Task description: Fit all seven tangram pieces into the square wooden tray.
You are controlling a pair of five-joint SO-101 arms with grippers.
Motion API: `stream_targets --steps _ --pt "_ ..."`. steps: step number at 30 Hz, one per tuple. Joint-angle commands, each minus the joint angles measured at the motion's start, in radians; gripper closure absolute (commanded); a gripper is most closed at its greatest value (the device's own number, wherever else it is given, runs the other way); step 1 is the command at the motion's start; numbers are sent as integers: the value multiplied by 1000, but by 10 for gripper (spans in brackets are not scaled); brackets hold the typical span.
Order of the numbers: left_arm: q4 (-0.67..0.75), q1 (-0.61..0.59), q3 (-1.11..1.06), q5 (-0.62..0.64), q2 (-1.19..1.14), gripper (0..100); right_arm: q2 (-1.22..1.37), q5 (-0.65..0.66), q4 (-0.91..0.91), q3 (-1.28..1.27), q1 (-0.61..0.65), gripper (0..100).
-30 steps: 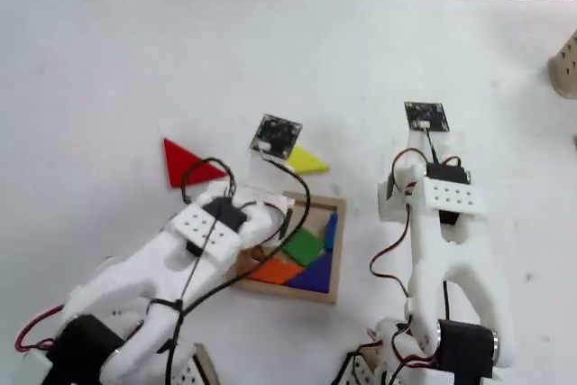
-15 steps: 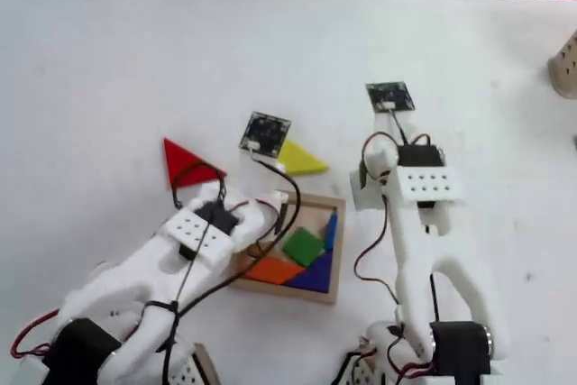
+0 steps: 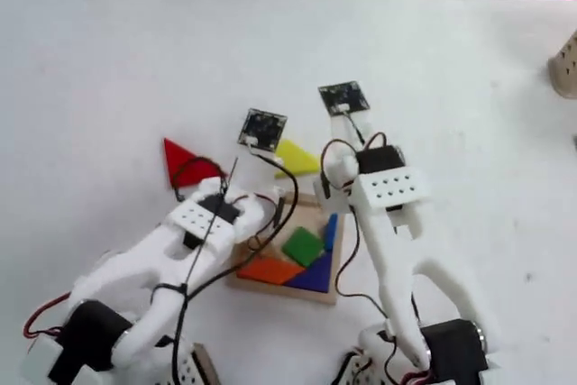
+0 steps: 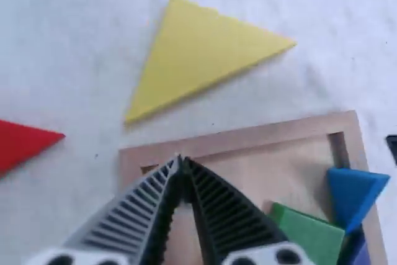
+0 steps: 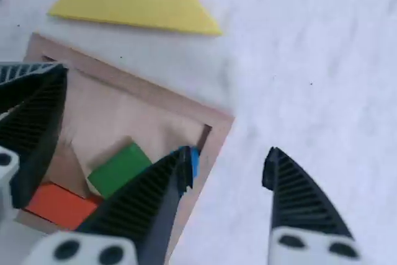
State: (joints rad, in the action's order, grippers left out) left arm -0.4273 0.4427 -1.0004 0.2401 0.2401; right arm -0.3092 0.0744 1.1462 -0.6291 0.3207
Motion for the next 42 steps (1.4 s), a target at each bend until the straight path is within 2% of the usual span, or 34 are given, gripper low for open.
stream_targets --steps 1,7,14,18,23,42 --pt "18 -10 55 -8 -1 979 -2 -9 -41 -15 41 826" --pt "18 -10 55 -8 -1 979 87 -9 -160 -91 38 899" --pt "18 -10 54 -8 -1 979 162 -9 -168 -58 33 920" --pt "18 -10 54 -8 -1 979 160 -9 -168 -58 33 980" --pt "18 -10 54 -8 -1 979 159 -9 -168 -55 1 979" --pt "20 -2 55 -8 -1 979 159 -9 53 127 -176 979"
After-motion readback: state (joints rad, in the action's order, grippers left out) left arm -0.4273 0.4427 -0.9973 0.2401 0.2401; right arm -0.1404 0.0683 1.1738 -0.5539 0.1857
